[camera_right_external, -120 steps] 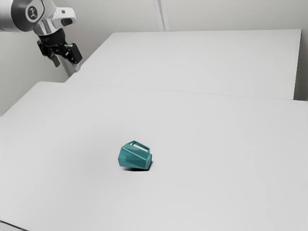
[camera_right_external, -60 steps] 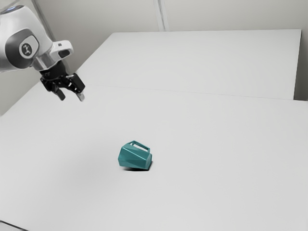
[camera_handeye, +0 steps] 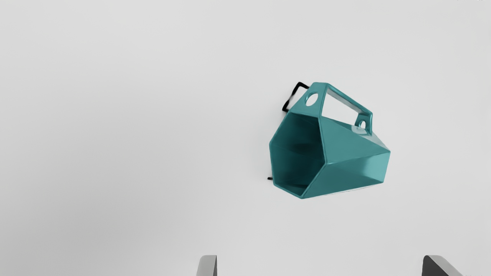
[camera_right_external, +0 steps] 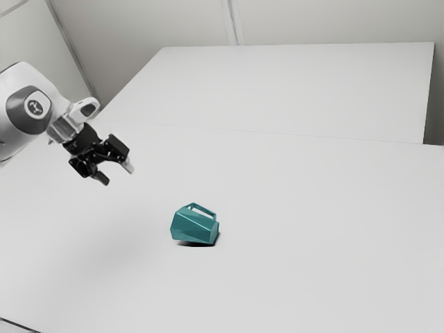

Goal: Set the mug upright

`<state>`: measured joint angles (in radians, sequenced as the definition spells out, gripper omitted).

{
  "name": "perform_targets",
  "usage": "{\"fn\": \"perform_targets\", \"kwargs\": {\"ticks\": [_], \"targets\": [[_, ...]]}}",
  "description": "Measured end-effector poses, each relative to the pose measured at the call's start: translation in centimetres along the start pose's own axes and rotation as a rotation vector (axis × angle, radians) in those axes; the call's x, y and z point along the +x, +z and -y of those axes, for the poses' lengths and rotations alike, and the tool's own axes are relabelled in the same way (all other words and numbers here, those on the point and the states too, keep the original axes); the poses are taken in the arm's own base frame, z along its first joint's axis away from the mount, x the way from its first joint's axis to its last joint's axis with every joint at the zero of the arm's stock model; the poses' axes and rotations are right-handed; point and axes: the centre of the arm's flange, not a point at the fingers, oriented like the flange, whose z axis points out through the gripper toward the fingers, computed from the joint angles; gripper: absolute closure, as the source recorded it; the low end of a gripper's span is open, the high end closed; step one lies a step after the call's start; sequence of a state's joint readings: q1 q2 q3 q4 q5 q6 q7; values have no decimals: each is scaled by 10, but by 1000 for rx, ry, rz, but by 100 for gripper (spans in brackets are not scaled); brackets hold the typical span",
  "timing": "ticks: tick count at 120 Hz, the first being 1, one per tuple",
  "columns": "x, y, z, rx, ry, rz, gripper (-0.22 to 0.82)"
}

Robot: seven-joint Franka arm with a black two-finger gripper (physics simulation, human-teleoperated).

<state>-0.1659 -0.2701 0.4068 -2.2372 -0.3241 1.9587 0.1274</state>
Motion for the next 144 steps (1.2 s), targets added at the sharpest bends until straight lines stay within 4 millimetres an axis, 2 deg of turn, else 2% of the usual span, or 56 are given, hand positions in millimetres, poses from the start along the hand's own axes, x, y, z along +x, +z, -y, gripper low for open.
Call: {"fn": "perform_targets", "kwargs": {"ticks": [30,63,111,144], "targets": [[-7,29,26,-153,-45,26,2],[-11,39,37,-297,-35,58,3],[-9,80,59,-388,1,143,3],[-3,104,73,-428,38,134,3]]}}
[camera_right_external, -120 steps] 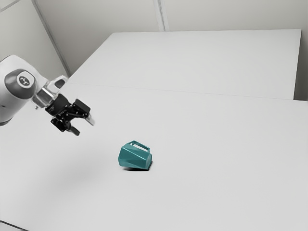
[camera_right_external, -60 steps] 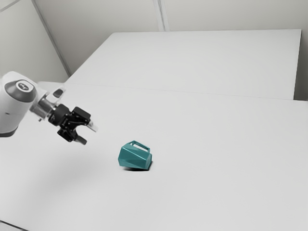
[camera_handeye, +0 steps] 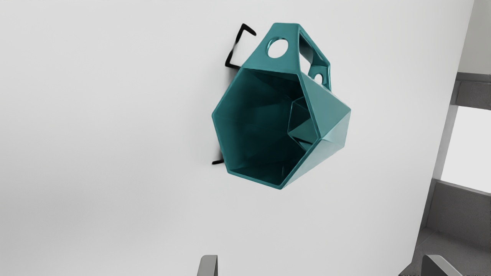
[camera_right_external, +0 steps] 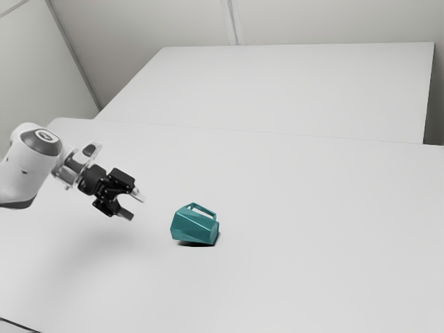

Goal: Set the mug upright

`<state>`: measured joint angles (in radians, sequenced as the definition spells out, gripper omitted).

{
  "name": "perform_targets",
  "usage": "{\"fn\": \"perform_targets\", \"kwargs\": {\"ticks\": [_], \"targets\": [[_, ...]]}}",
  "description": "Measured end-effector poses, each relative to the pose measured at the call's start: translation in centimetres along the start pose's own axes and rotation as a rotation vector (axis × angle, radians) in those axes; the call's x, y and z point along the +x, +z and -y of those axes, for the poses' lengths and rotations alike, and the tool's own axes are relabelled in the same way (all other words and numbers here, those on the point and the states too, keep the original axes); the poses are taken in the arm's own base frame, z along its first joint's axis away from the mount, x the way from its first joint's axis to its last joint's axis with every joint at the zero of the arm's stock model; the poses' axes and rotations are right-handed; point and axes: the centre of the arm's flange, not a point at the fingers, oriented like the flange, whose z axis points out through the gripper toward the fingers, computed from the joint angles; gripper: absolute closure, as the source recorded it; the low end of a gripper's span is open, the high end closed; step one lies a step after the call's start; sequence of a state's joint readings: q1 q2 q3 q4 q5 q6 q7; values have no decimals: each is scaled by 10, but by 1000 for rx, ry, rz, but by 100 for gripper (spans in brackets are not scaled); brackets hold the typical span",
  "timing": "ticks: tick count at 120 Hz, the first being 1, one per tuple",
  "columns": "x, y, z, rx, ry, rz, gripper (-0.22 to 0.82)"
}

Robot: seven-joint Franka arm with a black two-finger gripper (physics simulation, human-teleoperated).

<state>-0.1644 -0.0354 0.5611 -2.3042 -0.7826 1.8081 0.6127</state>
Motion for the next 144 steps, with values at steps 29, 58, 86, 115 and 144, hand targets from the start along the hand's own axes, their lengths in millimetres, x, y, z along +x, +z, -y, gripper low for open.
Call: {"fn": "perform_targets", "kwargs": {"ticks": [29,58,86,115,144], "targets": [[11,13,13,-20,35,-8,3],[26,40,11,-38,84,7,3],[31,59,8,-57,118,17,3],[37,75,8,-79,128,15,3],[49,92,7,-99,135,11,4]]}}
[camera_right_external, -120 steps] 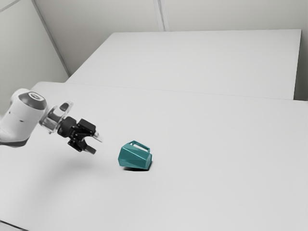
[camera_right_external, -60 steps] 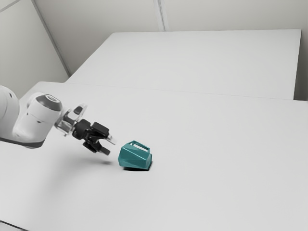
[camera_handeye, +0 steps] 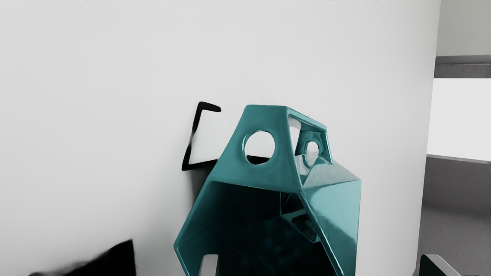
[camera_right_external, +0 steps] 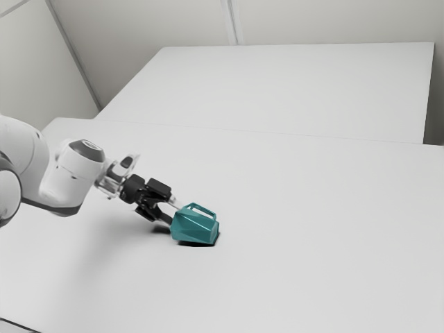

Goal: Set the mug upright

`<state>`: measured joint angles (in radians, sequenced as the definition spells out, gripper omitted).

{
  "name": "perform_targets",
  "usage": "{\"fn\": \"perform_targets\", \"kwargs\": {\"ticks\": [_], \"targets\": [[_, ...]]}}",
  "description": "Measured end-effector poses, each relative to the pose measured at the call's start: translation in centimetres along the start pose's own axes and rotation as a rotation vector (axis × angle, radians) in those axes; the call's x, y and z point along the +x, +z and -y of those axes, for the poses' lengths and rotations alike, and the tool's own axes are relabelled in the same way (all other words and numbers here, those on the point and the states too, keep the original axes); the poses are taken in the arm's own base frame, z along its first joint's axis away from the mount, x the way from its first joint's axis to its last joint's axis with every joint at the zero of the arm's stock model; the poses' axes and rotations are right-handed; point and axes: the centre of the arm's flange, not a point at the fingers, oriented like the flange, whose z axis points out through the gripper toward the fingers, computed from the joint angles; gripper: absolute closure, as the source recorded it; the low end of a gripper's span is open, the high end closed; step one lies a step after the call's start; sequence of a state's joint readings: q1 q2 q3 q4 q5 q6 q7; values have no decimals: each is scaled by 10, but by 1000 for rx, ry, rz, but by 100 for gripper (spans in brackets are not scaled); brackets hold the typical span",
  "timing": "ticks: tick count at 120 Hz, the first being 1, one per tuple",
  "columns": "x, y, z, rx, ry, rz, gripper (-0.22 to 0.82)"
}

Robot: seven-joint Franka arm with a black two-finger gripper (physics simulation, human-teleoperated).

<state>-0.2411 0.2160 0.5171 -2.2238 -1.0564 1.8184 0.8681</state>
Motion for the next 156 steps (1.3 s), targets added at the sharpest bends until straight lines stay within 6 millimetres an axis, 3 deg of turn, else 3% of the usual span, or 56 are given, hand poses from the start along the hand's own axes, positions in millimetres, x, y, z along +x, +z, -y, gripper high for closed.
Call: {"fn": "perform_targets", "kwargs": {"ticks": [60,111,156], "targets": [[11,31,-7,-58,11,-13,21],[11,35,-9,-74,16,-18,55],[12,36,-22,-96,37,-24,72]]}}
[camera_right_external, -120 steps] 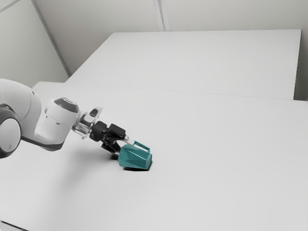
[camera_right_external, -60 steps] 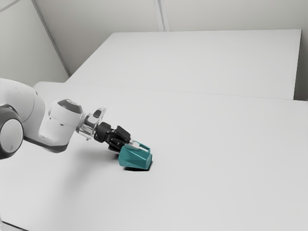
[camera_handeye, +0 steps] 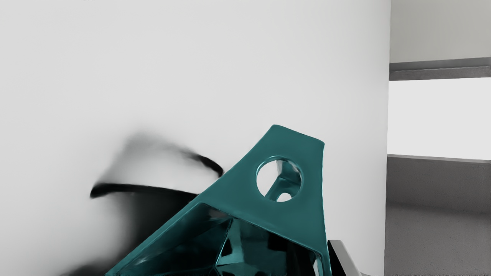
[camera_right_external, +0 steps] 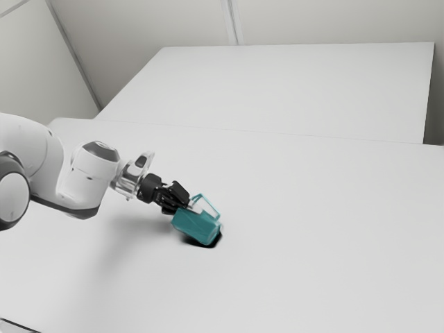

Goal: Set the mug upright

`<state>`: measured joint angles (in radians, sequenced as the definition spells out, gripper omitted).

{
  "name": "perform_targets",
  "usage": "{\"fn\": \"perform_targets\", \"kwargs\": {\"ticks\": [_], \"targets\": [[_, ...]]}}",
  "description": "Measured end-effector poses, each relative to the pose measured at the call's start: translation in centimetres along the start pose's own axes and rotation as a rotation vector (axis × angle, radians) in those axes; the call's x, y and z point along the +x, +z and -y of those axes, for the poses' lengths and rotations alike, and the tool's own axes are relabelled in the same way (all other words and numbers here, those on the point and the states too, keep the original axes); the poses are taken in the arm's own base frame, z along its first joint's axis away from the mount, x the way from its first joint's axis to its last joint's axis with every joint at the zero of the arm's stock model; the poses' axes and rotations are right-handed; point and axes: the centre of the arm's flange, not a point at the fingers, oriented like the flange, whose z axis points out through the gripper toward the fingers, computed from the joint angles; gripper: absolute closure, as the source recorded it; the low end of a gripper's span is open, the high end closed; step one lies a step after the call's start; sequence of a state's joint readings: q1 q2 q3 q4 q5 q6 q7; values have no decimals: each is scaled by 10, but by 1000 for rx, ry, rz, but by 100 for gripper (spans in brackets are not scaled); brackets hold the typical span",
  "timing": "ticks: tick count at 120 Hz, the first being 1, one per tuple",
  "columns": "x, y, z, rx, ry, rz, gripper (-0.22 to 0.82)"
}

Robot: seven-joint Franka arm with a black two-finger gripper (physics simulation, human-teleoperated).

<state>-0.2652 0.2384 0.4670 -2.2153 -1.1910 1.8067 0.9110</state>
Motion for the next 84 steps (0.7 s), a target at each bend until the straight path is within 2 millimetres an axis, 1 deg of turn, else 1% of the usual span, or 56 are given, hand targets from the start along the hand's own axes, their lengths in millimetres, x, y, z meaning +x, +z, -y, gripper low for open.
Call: {"fn": "perform_targets", "kwargs": {"ticks": [24,36,51,66,72,84], "targets": [[1,0,-15,-33,18,-14,76],[4,-2,-32,-59,39,-29,77],[7,-11,-61,-73,81,-53,78],[10,-20,-77,-30,113,-58,78],[10,-20,-81,-2,121,-52,79],[12,-19,-95,86,163,-24,79]]}}
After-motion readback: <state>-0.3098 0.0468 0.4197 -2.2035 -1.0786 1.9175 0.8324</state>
